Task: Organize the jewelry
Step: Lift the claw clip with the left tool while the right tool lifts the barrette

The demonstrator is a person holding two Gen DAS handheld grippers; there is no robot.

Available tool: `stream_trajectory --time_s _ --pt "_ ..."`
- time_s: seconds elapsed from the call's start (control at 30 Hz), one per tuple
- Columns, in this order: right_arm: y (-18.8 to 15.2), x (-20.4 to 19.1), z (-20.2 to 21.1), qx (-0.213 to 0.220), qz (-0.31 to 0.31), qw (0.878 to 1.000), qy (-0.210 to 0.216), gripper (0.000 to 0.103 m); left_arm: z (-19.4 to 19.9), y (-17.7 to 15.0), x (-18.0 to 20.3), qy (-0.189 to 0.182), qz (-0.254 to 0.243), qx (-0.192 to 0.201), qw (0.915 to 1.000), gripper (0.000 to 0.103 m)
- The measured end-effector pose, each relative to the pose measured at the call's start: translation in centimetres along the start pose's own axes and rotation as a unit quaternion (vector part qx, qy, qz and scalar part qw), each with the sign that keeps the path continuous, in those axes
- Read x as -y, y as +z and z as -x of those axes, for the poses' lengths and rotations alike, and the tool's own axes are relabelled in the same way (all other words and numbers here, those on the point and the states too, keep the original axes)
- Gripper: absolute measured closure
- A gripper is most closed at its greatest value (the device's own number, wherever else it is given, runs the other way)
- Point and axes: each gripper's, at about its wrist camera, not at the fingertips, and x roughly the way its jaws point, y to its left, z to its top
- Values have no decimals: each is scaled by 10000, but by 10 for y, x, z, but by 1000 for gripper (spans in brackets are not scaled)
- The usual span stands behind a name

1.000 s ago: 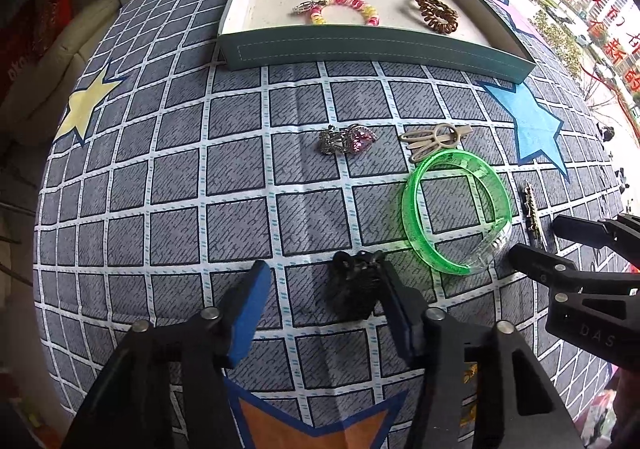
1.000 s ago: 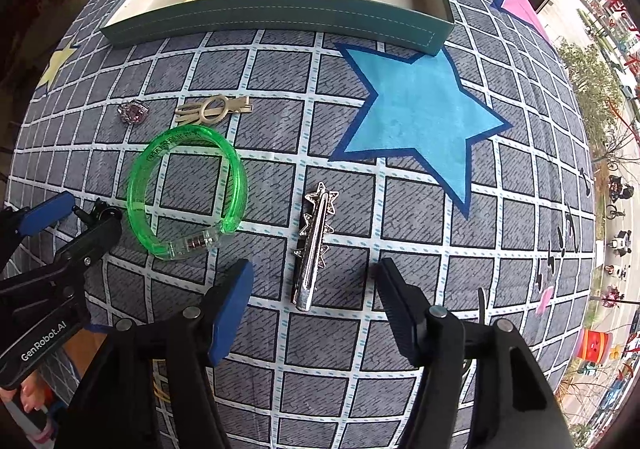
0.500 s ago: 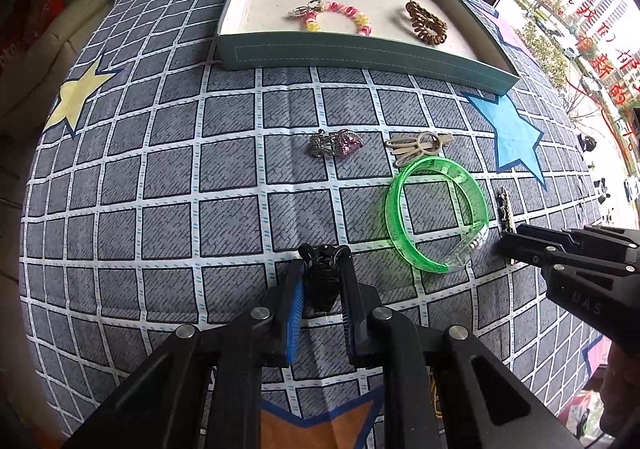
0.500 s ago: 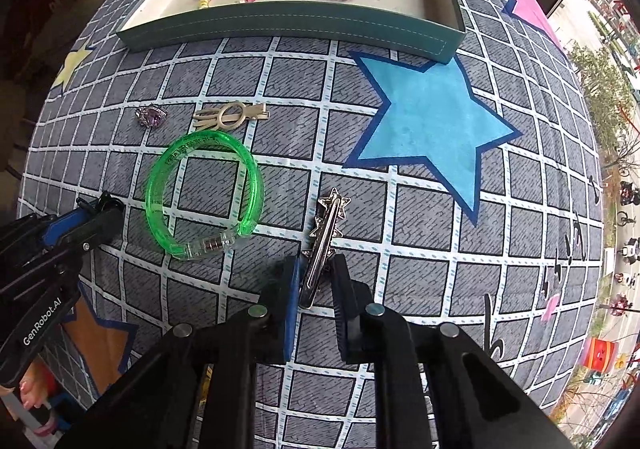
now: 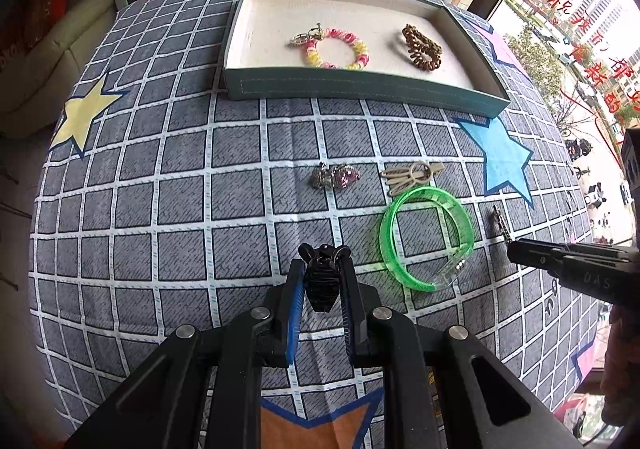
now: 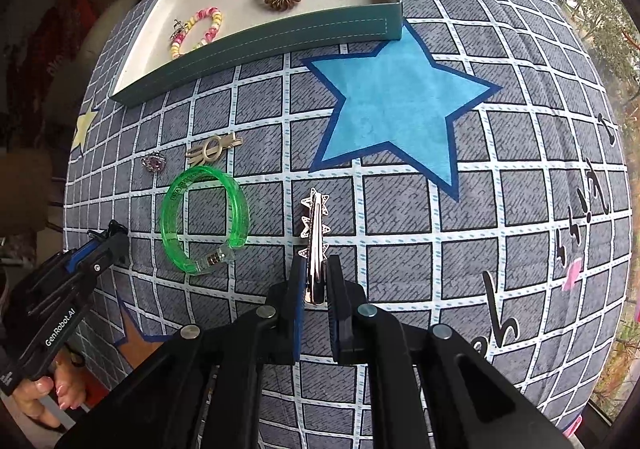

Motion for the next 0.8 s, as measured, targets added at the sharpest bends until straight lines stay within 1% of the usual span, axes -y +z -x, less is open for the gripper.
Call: stream_trajectory --time_s 0.13,0.2,0.23,0.3,0.5,0.6,0.63,0.7,0.73,0.8 --pt "1 7 -1 -73 -58 10000 27 92 2 2 1 -11 -12 22 10000 74" --pt "2 5 -4 -154 -18 9999 -51 92 2 2 1 -23 -19 11 10000 74" --pt "6 23 -8 -188 4 9998 -93 92 2 2 2 -22 -30 2 10000 74" --pt "4 25 -16 -178 85 9997 -170 91 1 1 2 -21 -40 -15 10000 74" --pt "3 -5 -26 -164 460 9969 -618 91 1 -1 3 -14 -33 -45 10000 74" --pt "3 -15 -28 -175 582 9952 -765 92 3 -1 3 -10 -49 -26 10000 74" --pt "3 -17 -28 -169 599 9951 -771 92 4 -1 3 -8 -56 -19 10000 74" --pt "3 -15 -26 -149 510 9965 -649 92 7 0 3 -7 -77 1 10000 74" --pt "1 -12 -22 -134 438 9974 -559 92 8 0 4 4 -82 6 10000 74" --pt "3 -2 -14 -81 207 9994 -252 92 12 1 4 15 -89 32 10000 74"
